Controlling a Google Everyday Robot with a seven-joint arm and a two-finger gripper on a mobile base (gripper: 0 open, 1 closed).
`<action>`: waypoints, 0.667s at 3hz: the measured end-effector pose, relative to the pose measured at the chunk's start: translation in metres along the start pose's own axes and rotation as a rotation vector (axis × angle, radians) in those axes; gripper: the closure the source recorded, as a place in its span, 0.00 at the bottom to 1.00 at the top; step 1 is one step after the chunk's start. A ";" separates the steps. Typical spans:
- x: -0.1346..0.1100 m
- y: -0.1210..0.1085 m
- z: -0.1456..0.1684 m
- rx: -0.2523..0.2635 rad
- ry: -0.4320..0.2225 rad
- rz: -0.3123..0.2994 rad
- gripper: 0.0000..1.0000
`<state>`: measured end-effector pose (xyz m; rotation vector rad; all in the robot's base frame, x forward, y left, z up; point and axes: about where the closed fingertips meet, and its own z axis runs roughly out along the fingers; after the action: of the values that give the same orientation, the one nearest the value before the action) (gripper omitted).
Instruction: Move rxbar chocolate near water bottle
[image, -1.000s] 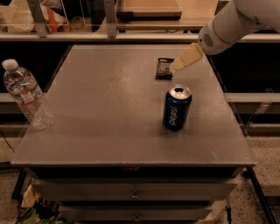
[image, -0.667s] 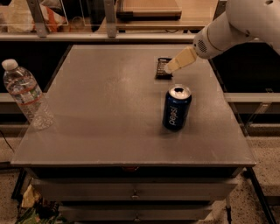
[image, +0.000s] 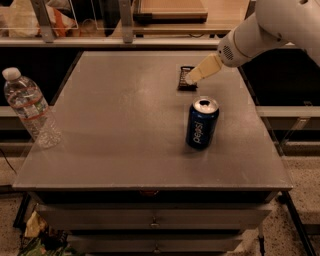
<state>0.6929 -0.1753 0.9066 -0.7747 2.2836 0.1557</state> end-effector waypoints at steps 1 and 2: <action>-0.006 0.005 0.016 -0.020 -0.002 -0.003 0.00; -0.012 0.012 0.031 -0.053 -0.027 0.016 0.00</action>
Offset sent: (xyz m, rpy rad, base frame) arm 0.0271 0.0368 -0.0196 0.1112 0.0040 0.0318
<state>0.7111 -0.1502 0.8906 -0.7767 2.2688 0.2332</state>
